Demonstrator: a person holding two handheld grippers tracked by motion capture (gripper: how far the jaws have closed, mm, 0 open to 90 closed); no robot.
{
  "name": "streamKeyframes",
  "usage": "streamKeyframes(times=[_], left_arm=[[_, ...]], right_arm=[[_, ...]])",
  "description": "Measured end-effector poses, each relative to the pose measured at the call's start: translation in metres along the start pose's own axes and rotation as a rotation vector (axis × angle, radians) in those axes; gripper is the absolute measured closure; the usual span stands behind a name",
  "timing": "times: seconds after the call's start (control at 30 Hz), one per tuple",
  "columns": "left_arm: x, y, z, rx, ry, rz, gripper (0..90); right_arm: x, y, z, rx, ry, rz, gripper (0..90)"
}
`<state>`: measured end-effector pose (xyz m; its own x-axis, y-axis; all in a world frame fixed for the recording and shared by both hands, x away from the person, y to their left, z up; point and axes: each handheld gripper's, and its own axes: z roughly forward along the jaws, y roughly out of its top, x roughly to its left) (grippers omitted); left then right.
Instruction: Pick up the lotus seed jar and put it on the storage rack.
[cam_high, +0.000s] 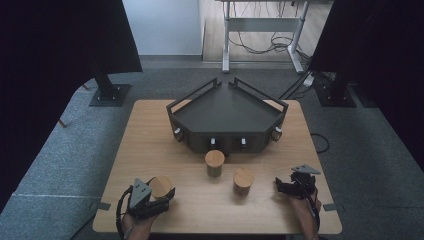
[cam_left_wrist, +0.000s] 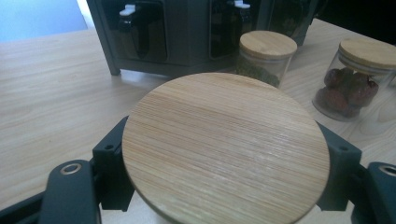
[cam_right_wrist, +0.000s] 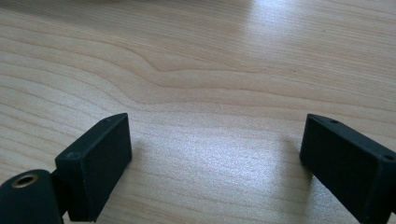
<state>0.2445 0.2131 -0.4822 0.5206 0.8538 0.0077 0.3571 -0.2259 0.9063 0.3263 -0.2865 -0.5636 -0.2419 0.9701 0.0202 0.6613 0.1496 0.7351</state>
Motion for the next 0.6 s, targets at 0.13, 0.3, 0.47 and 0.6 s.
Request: streamKeyframes(times=[0.13, 0.3, 0.47, 0.6], left_arm=[[0.003, 0.005, 0.004, -0.003, -0.009, -0.007, 24.8], [0.006, 0.011, 0.008, -0.005, -0.016, -0.011, 24.8], [0.008, 0.017, 0.011, -0.007, -0.019, -0.006, 24.8], [0.011, 0.023, 0.012, -0.014, -0.020, -0.007, 24.8]], right_arm=[[0.000, 0.000, 0.000, 0.000, 0.000, 0.000, 8.3], [0.000, 0.000, 0.000, 0.001, 0.001, -0.001, 8.2], [0.000, 0.000, 0.000, 0.000, 0.001, -0.001, 8.2], [0.000, 0.000, 0.000, 0.001, 0.001, -0.001, 8.1]])
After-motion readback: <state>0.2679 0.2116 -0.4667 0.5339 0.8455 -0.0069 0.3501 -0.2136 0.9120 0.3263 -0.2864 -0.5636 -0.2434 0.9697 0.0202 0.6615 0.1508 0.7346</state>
